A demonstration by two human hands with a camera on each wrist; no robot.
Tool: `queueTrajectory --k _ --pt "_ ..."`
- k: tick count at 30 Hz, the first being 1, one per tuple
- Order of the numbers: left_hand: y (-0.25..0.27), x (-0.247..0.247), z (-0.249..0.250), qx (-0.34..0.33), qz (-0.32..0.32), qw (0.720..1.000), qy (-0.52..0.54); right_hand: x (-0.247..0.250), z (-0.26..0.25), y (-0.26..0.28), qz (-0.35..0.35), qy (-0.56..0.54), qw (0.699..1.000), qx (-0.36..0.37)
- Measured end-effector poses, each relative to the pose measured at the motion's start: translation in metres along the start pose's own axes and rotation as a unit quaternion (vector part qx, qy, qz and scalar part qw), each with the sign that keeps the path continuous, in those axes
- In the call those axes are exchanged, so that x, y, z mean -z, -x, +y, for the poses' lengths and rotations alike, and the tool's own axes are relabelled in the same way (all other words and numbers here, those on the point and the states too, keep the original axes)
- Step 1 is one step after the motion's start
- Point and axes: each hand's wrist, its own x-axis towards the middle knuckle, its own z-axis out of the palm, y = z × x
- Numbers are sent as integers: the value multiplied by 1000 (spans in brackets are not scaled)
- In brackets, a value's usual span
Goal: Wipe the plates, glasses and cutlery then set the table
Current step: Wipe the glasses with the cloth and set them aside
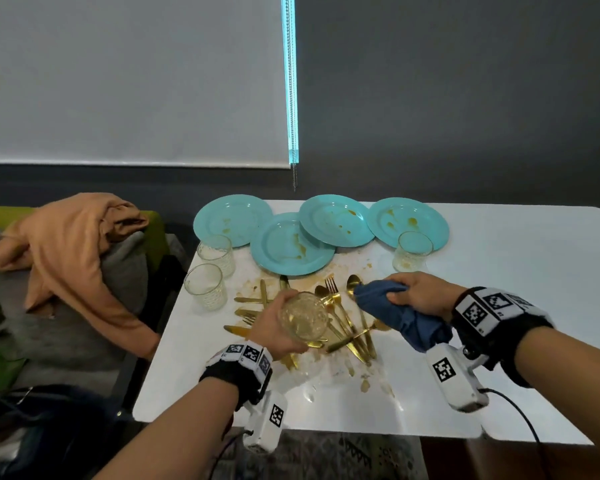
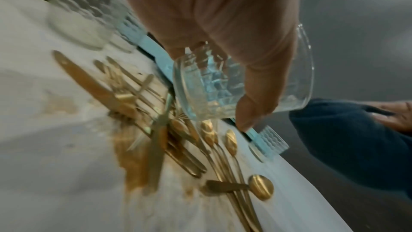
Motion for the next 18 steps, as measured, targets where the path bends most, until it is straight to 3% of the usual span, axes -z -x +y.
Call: queueTrajectory --k 4,8,13,18 --pt "12 22 -33 34 36 999 0 -8 -7 -4 8 71 997 -10" --pt "19 39 -57 68 112 991 -8 -19 -18 -4 13 85 996 0" --pt "30 51 -81 144 224 964 -12 -32 -22 0 14 92 996 10" --pt "36 60 -107 211 291 932 45 -32 -18 5 11 98 995 -10"
